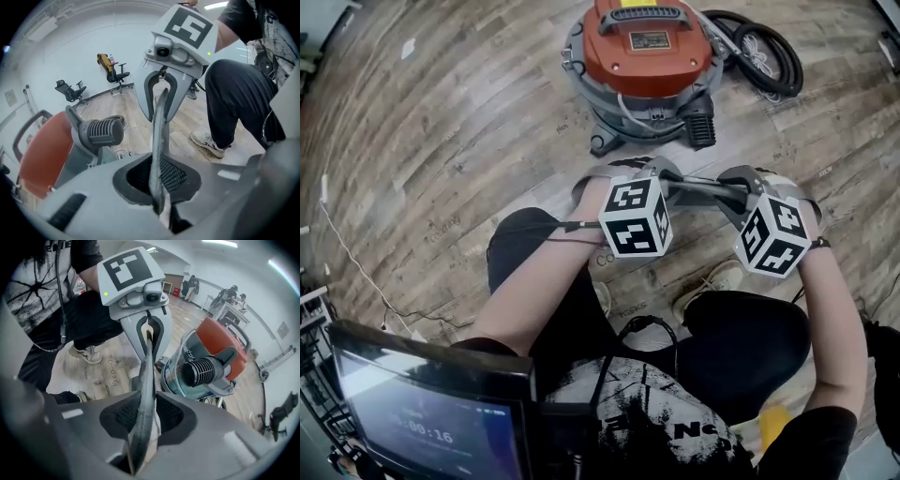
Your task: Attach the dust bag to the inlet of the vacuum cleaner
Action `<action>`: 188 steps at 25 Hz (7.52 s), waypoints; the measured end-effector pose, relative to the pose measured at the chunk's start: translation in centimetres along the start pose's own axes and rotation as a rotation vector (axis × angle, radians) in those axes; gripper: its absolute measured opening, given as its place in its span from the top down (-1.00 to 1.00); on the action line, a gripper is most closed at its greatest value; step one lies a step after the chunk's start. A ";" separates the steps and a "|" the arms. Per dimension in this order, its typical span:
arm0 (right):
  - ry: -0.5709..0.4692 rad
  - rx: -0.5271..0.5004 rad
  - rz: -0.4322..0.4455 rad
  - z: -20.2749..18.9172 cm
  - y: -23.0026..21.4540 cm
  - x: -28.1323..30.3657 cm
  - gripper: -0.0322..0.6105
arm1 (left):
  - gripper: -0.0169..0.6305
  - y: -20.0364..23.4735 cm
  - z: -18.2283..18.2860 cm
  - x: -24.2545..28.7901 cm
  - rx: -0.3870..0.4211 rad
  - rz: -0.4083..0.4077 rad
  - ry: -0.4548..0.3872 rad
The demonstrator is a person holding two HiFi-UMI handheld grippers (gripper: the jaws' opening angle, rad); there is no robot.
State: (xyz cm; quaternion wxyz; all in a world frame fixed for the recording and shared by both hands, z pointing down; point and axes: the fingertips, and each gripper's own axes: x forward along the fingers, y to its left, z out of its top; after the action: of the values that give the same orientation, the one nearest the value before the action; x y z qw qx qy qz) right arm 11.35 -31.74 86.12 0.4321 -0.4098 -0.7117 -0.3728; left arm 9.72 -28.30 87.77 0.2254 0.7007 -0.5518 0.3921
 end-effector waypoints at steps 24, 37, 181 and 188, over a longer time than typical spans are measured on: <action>-0.029 0.060 -0.177 1.1 -8.5 -2.5 0.78 | 0.86 6.6 2.7 -2.8 -0.072 0.113 -0.013; -0.035 0.089 -0.170 -0.4 -9.2 -1.3 0.79 | 0.86 7.4 3.6 -2.1 -0.100 0.083 0.005; -0.092 0.165 -0.386 2.3 -12.1 -2.9 0.82 | 0.83 9.9 3.6 -3.1 -0.411 0.220 -0.342; -0.107 0.278 -0.362 -0.4 -11.8 -1.4 0.82 | 0.80 10.7 5.5 -2.8 -0.281 0.261 -0.273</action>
State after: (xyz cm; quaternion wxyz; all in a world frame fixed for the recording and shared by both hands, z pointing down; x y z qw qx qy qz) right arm 1.22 -37.05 82.92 0.3723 -0.2310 -0.8400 -0.3202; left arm 0.92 -33.83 81.06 0.1916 0.6317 -0.7122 0.2388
